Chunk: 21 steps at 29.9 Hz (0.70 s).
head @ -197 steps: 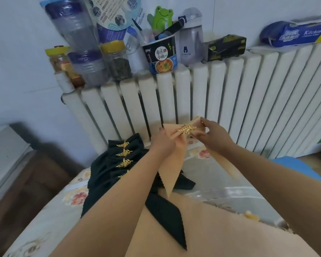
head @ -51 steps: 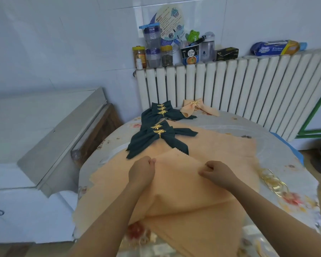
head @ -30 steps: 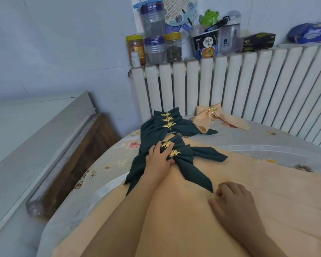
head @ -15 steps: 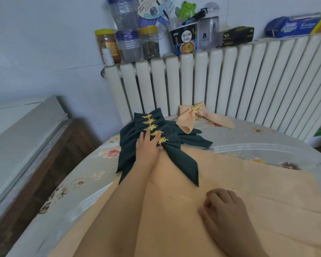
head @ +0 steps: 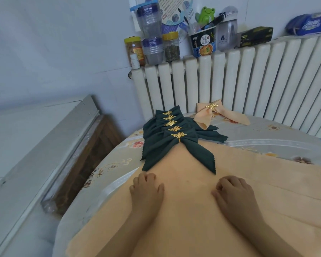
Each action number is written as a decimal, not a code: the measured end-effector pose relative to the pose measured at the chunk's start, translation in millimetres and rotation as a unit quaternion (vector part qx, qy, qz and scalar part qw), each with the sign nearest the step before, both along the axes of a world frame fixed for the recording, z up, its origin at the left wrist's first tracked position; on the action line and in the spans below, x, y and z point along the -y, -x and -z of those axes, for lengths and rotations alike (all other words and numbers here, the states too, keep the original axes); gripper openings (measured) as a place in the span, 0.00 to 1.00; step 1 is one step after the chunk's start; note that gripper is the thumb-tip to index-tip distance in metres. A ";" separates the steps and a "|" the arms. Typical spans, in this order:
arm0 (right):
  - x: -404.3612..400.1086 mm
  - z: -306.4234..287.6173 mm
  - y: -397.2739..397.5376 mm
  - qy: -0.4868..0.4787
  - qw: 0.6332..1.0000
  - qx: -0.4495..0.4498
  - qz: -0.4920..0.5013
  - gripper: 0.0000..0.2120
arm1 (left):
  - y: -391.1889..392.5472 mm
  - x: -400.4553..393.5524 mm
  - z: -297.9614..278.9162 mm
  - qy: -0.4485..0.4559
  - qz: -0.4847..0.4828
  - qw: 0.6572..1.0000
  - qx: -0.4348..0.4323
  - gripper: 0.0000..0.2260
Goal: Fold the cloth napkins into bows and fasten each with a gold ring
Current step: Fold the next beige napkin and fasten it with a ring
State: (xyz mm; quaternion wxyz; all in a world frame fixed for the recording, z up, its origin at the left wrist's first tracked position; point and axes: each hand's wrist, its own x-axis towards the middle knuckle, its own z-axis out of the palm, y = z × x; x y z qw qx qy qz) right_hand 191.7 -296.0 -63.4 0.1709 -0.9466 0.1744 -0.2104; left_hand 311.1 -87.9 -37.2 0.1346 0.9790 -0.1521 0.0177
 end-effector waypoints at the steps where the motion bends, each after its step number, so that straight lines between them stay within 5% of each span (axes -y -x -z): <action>1: -1.3 -0.2 1.3 -0.004 1.000 -0.007 -0.001 0.14 | 6.0 -7.1 -2.7 0.007 -0.005 1.000 -0.013 0.18; 7: -2.2 -17.2 -7.3 0.012 0.997 -0.072 0.013 0.06 | 7.0 -23.1 -13.2 0.160 -0.035 0.976 -0.145 0.13; 10: -0.5 -27.8 -25.8 0.011 0.997 -0.063 0.032 0.07 | -8.3 -17.5 -22.1 0.232 -0.029 0.970 -0.063 0.04; 14: 5.3 -34.5 -56.2 0.015 0.997 -0.044 0.054 0.08 | -34.7 2.6 -31.5 0.194 -0.040 0.979 0.052 0.05; 18: 8.2 -29.9 -63.1 -0.021 0.994 -0.094 0.058 0.11 | -44.2 0.8 -15.8 0.169 -0.098 0.981 0.017 0.04; 21: 12.6 -29.9 -47.1 0.018 0.986 -0.153 0.068 0.17 | -41.0 -0.2 -8.6 0.124 -0.088 0.988 -0.018 0.17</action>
